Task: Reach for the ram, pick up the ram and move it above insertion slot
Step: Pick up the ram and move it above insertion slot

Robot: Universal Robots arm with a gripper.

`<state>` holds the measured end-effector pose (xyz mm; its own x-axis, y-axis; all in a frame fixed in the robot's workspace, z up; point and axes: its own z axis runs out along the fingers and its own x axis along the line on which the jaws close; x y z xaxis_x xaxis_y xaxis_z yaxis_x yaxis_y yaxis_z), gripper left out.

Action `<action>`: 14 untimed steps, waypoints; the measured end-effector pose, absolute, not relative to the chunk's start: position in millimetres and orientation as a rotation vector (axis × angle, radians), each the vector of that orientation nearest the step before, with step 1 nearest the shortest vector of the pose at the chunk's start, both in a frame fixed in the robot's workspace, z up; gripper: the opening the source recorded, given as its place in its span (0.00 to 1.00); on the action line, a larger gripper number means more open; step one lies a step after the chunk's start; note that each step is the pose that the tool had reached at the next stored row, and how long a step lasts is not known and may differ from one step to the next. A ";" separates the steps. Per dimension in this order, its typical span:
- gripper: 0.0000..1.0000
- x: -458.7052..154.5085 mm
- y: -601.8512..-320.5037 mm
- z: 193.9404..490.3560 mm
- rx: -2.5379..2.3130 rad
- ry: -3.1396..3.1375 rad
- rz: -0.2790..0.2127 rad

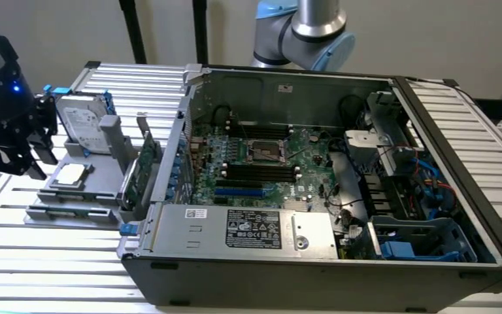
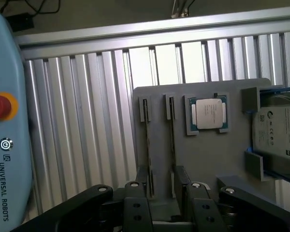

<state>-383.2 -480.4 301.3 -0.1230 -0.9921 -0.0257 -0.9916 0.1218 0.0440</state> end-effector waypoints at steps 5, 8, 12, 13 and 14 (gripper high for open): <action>0.36 -383.1 -482.5 294.2 2.076 -2.344 -0.079; 0.36 -383.2 -484.0 290.2 2.078 -2.343 -0.080; 0.36 -383.2 -486.0 285.0 2.080 -2.341 -0.080; 0.36 -383.1 -486.6 283.6 2.080 -2.341 -0.080; 0.36 -383.2 -487.1 282.3 2.081 -2.340 -0.080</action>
